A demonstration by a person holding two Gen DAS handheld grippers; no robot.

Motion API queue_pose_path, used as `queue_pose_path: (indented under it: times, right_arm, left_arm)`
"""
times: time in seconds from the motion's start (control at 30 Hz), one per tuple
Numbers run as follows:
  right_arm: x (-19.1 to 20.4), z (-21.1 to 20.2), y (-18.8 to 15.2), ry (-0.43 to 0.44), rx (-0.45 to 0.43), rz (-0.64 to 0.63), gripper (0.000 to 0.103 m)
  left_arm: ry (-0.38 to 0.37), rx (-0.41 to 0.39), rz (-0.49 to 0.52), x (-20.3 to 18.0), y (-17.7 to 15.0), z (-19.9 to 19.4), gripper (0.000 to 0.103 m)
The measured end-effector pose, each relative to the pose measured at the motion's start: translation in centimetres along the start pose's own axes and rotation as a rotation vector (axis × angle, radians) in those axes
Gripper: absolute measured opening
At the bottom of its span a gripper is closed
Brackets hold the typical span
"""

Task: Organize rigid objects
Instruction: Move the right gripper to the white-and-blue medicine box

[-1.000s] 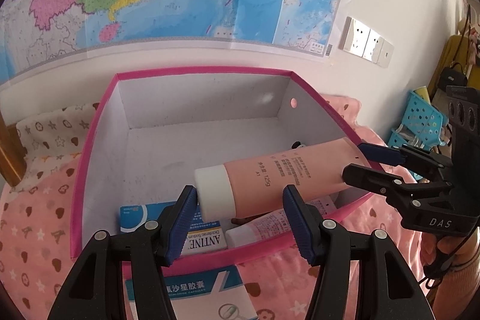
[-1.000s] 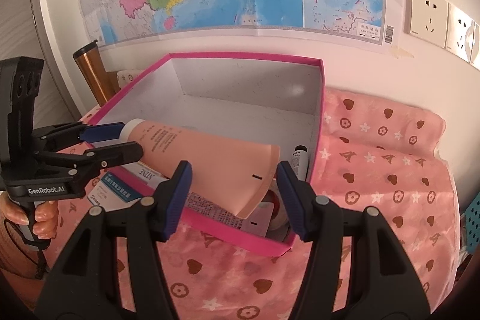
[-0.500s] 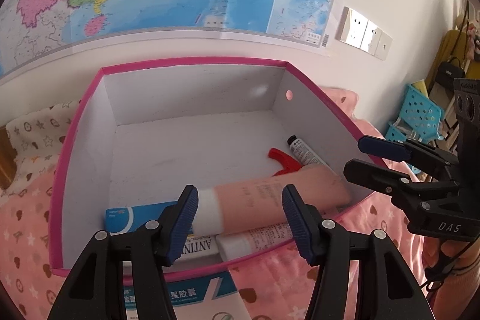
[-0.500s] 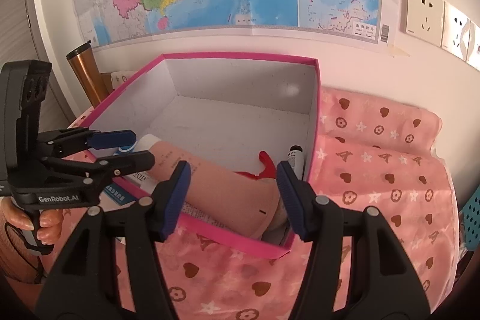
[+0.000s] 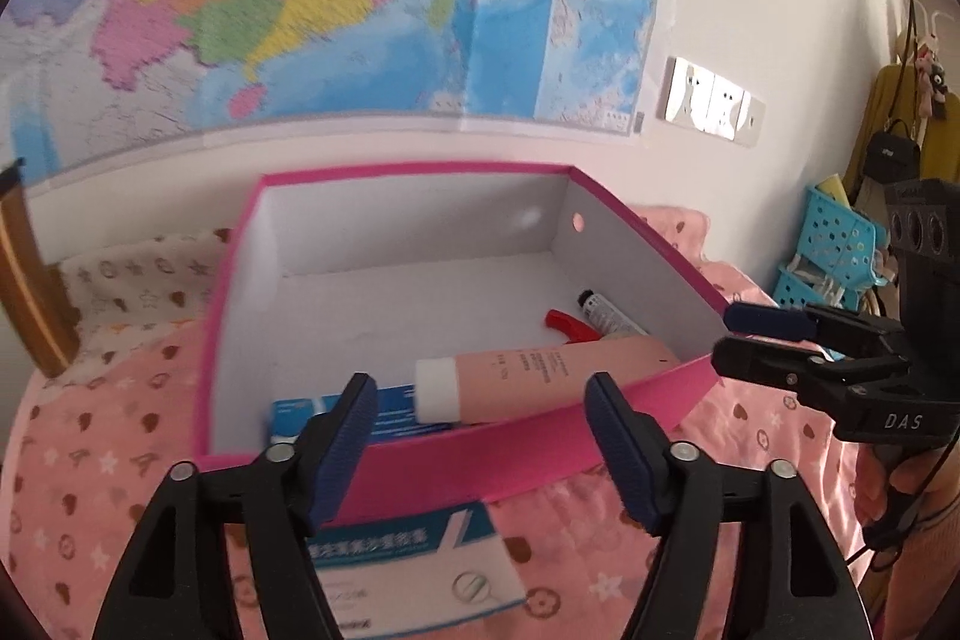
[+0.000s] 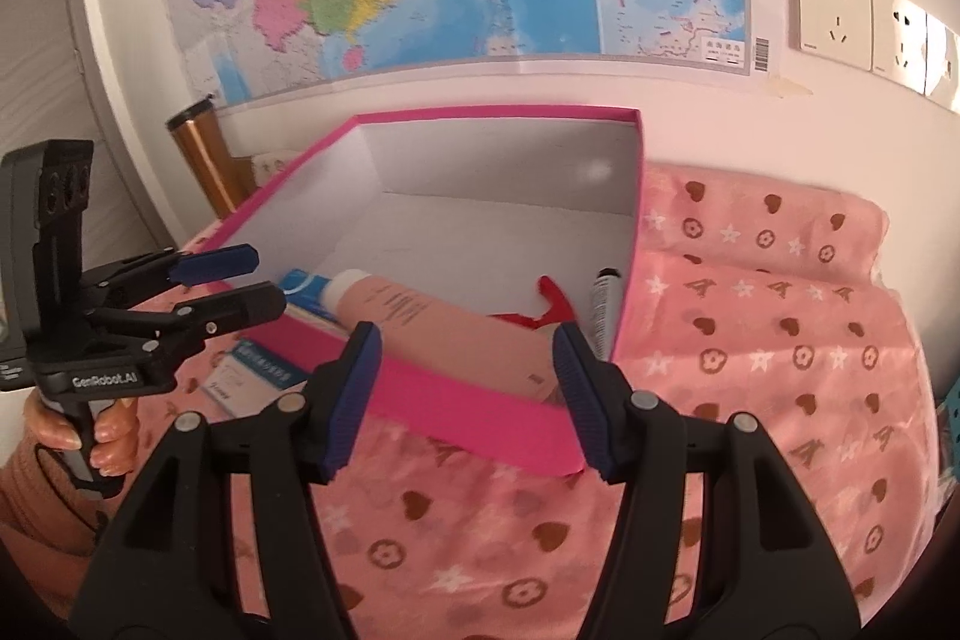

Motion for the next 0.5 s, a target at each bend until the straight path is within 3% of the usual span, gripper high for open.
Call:
queue_pose_path:
  times: [0.23, 0.5]
  right_arm:
    - [3.3, -0.9, -1.6, 0.089, 0.008, -0.029, 0.062]
    - [6.4, 0.9, -4.9, 0.17, 0.091, -0.029, 0.062]
  left_arm:
    - [0.066, -0.021, -0.042, 3.1, -1.3, -3.2, 0.082]
    - [0.127, 0.051, -0.101, 6.3, -5.0, -4.0, 0.082]
Point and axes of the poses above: each gripper's, at about its wrist camera, not at the fingertips, and z roughly the way its jaws point, x to its left, y to its top, the point moved 9 cm from there along z, roughly the way its jaws point, and after that the axes turned 9 degrees about -x, right-handed, at the moved point
